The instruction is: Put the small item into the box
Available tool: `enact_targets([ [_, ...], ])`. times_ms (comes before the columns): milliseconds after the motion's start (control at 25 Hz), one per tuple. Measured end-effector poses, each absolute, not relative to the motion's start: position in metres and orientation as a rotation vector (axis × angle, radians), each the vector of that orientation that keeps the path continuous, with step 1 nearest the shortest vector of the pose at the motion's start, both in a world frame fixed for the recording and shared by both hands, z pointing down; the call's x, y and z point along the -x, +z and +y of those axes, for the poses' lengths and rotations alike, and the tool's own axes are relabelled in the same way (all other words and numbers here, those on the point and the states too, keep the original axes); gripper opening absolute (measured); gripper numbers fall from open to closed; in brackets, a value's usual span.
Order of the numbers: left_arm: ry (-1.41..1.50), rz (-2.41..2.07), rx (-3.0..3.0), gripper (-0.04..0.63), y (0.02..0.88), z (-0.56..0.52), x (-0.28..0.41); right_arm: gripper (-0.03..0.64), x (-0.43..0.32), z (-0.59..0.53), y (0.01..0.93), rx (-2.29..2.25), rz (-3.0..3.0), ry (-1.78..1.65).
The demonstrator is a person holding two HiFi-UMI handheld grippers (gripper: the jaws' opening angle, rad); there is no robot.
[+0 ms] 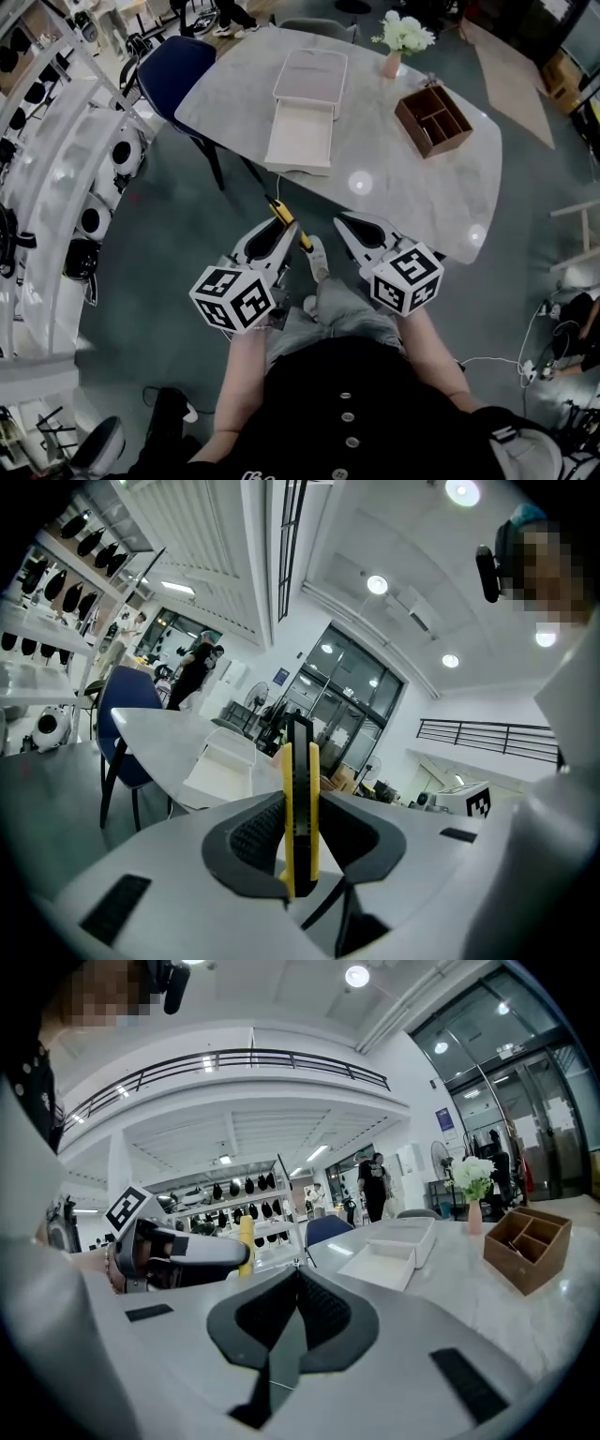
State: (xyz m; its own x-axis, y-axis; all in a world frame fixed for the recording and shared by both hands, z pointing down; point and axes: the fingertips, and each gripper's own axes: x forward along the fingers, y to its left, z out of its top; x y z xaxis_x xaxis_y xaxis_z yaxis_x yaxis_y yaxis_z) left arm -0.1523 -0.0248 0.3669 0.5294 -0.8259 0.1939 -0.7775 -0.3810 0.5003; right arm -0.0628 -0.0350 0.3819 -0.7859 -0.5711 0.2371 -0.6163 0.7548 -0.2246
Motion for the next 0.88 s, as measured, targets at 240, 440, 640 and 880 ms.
enact_targets([
  [240,-0.101,-1.319,-2.180,0.124,0.379,-0.043,0.169,0.000,0.083,-0.057,0.391,-0.900,-2.799,0.474],
  [440,-0.078,-1.334,-2.154,0.124,0.386,-0.071,0.184,0.000,0.105,-0.084,0.397,-0.839,-2.804,0.501],
  [640,-0.039,-1.336,-2.139,0.124,0.395,-0.112,0.192,0.000,0.115,-0.125,0.403,-0.813,-2.808,0.522],
  [880,-0.002,-1.344,-2.117,0.124,0.397,-0.168,0.199,0.000,0.123,-0.188,0.402,-0.805,-2.820,0.566],
])
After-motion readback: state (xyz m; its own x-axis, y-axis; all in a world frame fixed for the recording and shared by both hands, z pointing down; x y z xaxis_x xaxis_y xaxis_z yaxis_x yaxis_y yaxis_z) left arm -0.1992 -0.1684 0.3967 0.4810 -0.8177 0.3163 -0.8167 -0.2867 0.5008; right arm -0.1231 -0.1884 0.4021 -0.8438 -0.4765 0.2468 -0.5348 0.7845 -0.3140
